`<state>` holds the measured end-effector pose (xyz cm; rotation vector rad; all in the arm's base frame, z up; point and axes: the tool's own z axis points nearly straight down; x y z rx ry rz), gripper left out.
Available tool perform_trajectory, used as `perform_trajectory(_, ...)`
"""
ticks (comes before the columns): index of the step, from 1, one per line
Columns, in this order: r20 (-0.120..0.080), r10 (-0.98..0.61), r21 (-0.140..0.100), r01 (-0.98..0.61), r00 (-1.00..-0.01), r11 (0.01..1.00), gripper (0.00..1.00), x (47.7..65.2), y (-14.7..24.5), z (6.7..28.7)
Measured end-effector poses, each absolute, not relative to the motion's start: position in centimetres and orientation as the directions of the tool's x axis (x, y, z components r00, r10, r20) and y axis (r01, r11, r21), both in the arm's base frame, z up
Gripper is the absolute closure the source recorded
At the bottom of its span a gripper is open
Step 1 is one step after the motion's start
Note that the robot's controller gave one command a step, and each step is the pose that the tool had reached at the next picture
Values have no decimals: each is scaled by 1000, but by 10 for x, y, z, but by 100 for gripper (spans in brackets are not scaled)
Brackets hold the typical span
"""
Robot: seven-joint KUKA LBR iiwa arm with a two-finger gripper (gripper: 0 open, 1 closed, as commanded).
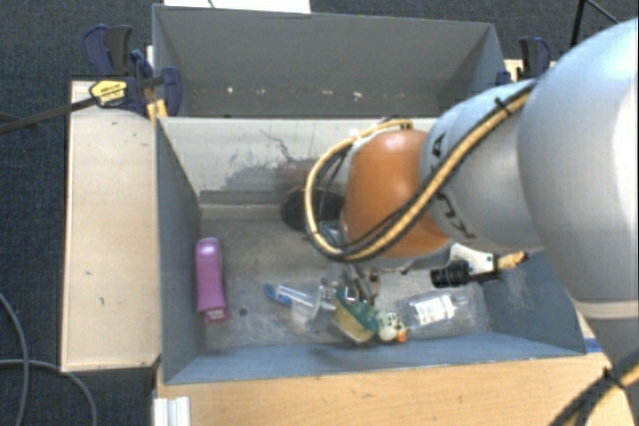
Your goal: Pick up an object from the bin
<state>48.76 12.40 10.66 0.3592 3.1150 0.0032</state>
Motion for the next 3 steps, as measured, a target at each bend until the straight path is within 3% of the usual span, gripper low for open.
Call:
perform_trajectory(1, 1, 243, 0, 243, -970, 970, 0, 477, 113, 68)
perform_trajectory(2, -2, 249, 1, 249, -968, 968, 0, 479, 113, 69)
perform_trajectory(3, 0, 252, 0, 252, -968, 968, 100, 478, 113, 68)
